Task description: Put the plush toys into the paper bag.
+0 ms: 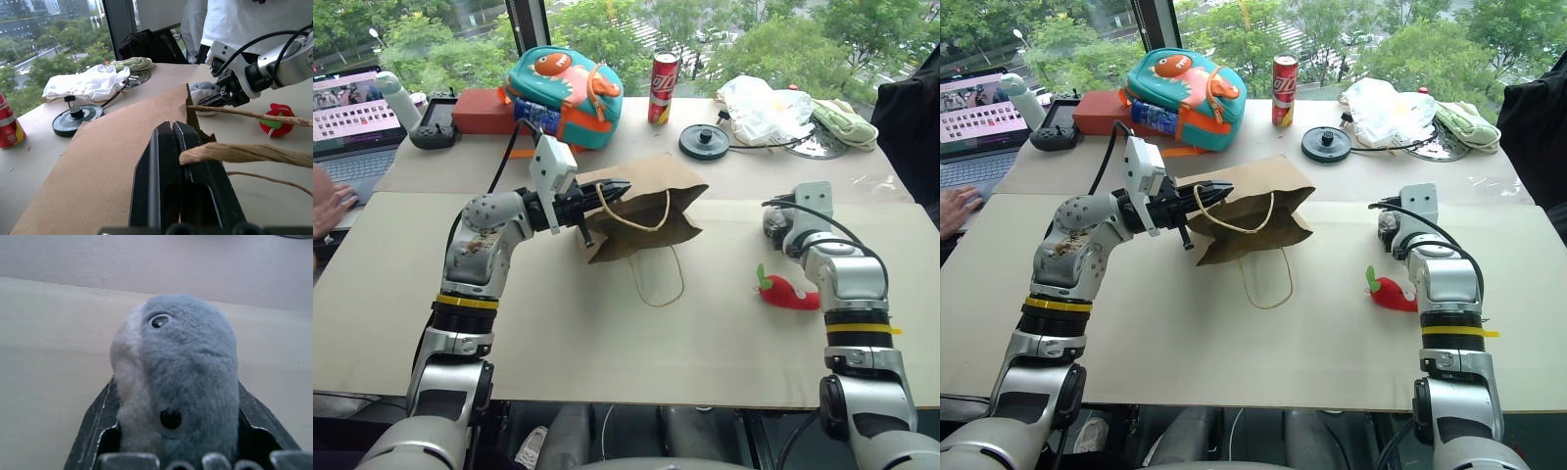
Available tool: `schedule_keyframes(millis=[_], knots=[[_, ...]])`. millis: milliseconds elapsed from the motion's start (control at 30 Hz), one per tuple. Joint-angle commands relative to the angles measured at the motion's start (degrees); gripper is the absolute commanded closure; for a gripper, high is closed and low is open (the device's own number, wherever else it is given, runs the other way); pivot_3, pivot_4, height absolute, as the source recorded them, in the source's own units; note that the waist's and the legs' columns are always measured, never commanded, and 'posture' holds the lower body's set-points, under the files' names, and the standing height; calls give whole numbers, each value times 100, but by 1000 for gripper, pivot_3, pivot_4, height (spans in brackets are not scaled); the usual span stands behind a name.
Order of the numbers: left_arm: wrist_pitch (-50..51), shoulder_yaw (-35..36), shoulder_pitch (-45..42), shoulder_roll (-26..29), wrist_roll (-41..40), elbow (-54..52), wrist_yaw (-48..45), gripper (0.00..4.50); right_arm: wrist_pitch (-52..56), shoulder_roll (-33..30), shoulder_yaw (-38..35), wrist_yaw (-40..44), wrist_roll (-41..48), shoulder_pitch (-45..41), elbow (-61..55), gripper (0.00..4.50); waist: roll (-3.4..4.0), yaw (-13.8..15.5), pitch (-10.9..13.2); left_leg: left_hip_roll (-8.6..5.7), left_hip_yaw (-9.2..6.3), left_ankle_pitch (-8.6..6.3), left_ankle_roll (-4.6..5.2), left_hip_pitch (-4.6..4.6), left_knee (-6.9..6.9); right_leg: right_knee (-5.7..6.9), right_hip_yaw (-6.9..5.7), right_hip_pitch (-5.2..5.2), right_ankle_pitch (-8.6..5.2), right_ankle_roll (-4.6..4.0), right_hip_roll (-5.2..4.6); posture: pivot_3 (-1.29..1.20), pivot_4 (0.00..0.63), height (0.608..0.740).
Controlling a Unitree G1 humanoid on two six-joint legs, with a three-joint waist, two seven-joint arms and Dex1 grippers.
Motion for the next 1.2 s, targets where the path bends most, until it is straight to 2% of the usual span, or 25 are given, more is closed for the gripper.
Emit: schedule_keyframes(millis=[33,133,167,267,433,500,600,700,900,1200], knots=[[-72,100,-27,34,-96,-217,31,4500,-173,55,-123,-41,-32,129,-464,3292,0,-1,0,0,0,0,0,-1,0,0,0,0,0,0,0,0,150,739],[-23,114,-18,23,-133,-253,56,4500,-122,59,-255,-40,55,263,-1017,3292,0,7,0,0,0,0,0,-1,-1,0,0,-1,0,0,0,0,150,739],[20,129,-24,15,-160,-260,73,4500,97,104,-444,12,298,322,-1537,3292,0,8,0,0,-1,0,0,-2,-1,0,0,-1,0,0,0,0,150,739],[191,219,-70,-6,-274,-265,144,4500,1146,197,-1087,360,1415,569,-3402,3292,9,10,5,0,-2,0,0,-8,-1,0,0,-6,0,0,-1,0,150,739],[359,283,-95,-15,-419,-277,226,4500,2838,329,-1835,651,3283,853,-5442,3292,11,22,4,3,-15,-1,2,-14,0,0,-11,-2,0,1,0,0,150,739],[388,280,-103,-31,-443,-268,230,4500,3264,263,-1902,742,3826,924,-5891,3292,11,24,4,2,-16,-1,2,-13,1,-1,-12,-1,0,1,0,0,150,739],[502,309,-151,-71,-533,-244,249,4500,3488,336,-1562,744,4383,1020,-6309,3292,11,21,5,0,-12,-1,1,-12,5,-2,-9,0,-1,1,-1,0,150,739],[557,301,-201,-76,-568,-226,255,4500,3503,515,-953,454,4343,1050,-6398,3292,11,3,4,2,-10,0,1,-5,5,-1,-8,2,-1,2,2,0,150,739],[763,343,-366,-124,-696,-199,260,4500,3099,1022,509,-319,3403,692,-5830,3292,11,5,4,3,-9,0,0,-7,4,-1,-7,-3,-2,2,5,0,150,739],[1058,353,-450,-168,-871,-280,304,4500,2174,1163,1504,-537,2189,415,-4739,3292,11,16,4,1,-11,0,0,-13,2,-5,-10,-7,-1,2,3,0,150,739]])
